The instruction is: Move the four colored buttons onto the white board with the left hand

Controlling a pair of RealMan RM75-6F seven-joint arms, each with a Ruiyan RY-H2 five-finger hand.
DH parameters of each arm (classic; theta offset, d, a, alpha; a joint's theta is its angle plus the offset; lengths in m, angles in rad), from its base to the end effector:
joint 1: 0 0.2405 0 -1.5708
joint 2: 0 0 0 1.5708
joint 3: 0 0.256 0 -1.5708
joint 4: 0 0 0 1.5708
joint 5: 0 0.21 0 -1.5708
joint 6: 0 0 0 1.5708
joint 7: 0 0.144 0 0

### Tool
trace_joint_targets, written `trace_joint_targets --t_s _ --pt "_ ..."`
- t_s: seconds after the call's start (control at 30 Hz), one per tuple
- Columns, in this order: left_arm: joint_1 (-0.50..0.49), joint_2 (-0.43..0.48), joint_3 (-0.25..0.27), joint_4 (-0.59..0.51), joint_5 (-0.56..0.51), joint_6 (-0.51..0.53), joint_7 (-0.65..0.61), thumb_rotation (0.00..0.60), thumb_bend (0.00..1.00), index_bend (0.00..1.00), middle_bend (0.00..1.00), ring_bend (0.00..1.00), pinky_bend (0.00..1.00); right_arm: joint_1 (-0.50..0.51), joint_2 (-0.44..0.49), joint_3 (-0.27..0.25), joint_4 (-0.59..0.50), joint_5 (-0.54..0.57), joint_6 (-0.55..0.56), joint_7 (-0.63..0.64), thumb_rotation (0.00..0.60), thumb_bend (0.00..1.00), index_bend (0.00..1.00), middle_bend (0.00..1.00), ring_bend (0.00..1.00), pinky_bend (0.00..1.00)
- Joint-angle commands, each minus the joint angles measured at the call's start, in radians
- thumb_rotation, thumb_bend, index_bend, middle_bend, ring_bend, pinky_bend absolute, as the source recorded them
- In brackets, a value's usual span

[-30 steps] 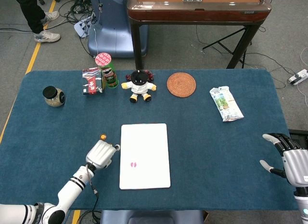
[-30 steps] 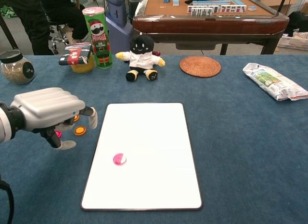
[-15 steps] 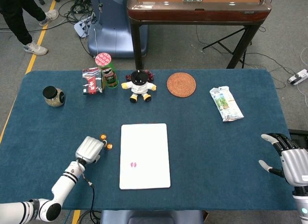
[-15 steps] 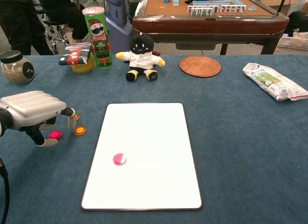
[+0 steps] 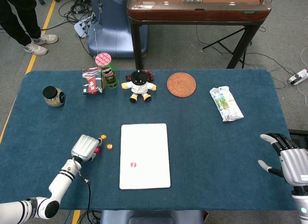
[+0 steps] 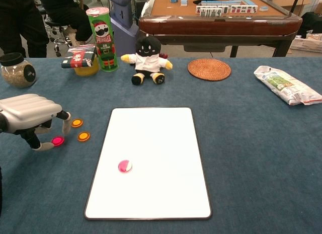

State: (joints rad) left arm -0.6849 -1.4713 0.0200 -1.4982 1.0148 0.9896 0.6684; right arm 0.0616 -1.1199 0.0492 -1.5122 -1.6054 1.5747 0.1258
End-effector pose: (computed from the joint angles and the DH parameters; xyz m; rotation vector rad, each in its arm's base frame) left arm -0.2232 0.3069 -0.0100 -1.9810 -0.7089 -0.4631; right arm -0.3149 -0.1738 0.1734 1.4047 -0.8328 1.0197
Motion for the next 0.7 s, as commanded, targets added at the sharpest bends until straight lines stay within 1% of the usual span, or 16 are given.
trace_joint_targets --t_s 0.03,0.7 --pt "0.001 -0.001 -0.001 0.004 -0.004 -0.003 0.001 0.600 0.32 0.51 1.00 1.00 1.00 0.000 0.000 0.000 0.000 0.000 0.000 0.000 0.600 0.00 0.25 0.26 0.20 0.35" --pt "0.008 -0.011 -0.004 0.031 -0.008 -0.015 0.006 0.600 0.32 0.52 1.00 1.00 1.00 0.001 0.000 0.000 -0.001 0.002 -0.002 -0.002 0.600 0.00 0.25 0.26 0.20 0.35"
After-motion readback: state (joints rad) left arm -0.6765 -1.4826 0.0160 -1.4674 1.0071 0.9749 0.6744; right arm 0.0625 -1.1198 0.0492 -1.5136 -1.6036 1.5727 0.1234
